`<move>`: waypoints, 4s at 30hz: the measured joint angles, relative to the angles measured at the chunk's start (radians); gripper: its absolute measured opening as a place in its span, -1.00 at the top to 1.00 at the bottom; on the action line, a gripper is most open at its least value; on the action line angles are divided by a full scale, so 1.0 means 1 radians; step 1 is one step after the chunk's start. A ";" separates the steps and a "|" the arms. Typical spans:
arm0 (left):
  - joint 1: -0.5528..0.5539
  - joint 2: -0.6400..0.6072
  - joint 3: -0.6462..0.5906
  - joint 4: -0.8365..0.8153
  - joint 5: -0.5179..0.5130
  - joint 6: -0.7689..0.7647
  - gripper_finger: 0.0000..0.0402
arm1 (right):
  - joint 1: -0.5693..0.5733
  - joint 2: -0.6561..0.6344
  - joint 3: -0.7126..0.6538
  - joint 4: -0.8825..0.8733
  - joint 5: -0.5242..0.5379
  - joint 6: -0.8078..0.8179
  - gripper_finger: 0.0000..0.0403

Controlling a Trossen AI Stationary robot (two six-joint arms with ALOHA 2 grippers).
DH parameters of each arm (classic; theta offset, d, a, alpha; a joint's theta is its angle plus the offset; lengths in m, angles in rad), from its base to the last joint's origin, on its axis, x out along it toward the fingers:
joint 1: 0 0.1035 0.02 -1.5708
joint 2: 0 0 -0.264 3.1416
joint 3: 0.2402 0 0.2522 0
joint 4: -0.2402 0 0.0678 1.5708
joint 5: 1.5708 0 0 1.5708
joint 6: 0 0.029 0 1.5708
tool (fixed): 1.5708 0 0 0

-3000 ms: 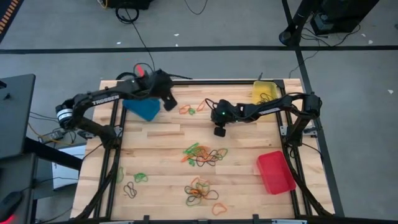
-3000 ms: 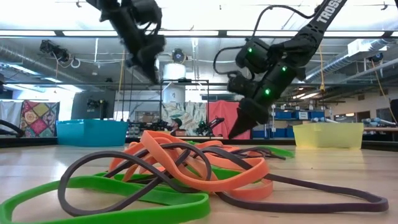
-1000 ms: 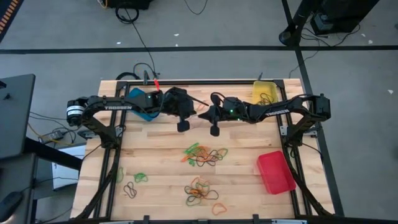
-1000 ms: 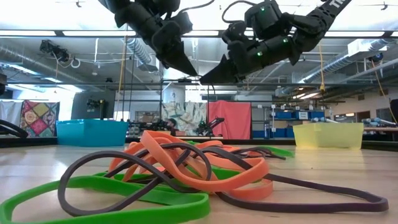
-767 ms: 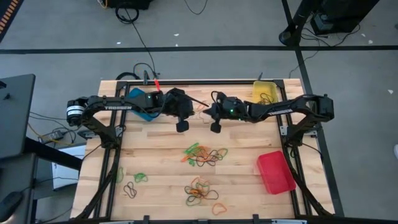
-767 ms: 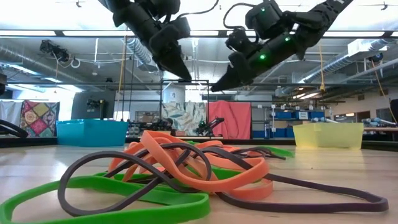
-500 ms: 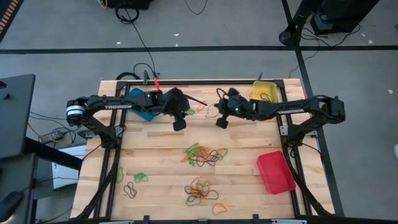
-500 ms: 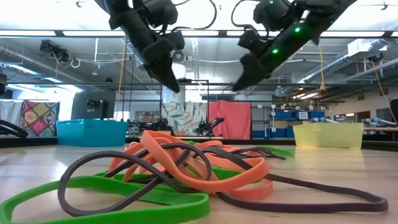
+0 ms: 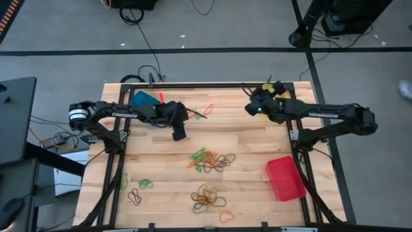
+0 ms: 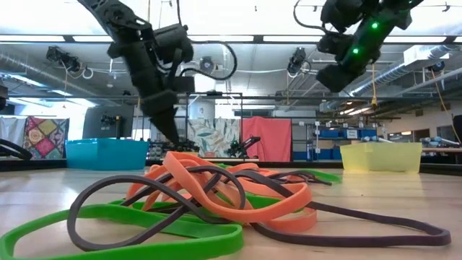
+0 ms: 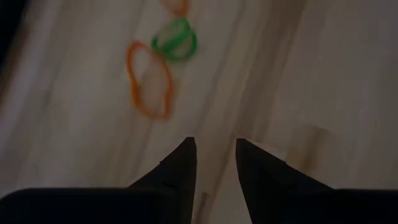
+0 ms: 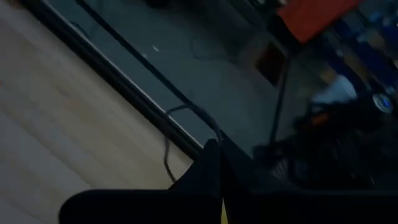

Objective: Sort rubber bands into baskets
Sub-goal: Put the brown rubber band into the yellow bin

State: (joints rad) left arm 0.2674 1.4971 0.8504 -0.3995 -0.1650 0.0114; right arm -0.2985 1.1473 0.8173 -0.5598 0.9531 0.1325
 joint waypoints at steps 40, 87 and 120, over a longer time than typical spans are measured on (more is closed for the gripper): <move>-0.067 0.000 -0.071 -0.691 -0.182 -0.555 0.41 | -0.143 0.045 0.000 -0.136 -0.154 0.130 -0.06; 0.169 -0.033 0.095 -0.220 -0.225 -0.135 0.50 | -0.249 0.044 0.000 -0.270 -0.143 0.279 -0.04; 0.308 -0.038 -0.065 -0.068 -0.165 -0.123 0.51 | -0.326 0.045 0.000 -0.295 -0.293 0.110 -0.02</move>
State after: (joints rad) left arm 0.5758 1.4593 0.7856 -0.4675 -0.3298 -0.1116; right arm -0.6249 1.1919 0.8169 -0.8544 0.6601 0.2421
